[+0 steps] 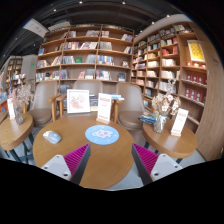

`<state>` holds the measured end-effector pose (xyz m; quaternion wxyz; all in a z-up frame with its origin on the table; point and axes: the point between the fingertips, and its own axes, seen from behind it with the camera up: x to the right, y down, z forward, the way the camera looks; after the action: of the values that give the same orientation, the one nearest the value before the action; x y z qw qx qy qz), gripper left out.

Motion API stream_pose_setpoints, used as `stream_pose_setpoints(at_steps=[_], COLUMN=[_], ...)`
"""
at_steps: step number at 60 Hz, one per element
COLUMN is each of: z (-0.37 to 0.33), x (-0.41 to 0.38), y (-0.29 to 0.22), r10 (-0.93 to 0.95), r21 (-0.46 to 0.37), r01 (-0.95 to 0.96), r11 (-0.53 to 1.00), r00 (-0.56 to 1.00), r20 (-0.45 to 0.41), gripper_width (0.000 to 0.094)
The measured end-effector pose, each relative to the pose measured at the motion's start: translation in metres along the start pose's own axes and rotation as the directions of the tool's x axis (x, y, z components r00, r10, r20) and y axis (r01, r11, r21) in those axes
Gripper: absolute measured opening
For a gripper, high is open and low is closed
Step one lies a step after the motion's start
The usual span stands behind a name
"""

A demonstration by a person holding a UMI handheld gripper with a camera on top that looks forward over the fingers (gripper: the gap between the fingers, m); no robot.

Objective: Arrange mouse

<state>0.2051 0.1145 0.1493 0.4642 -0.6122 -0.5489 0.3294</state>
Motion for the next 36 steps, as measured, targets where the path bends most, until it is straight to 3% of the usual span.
stream_pose_setpoints(at_steps=[13,36], z=[0.01,0.024], x=[-0.038,-0.156], y=[0.002,0.023], r10=[-0.013,-0.041], r21=[-0.013,-0.062], r01=[0.013,0.051], r11=[1.0,0.997], r00=[0.999,0.987], r20=[0.03,0.155], gripper_width=[0.0853,0.0853])
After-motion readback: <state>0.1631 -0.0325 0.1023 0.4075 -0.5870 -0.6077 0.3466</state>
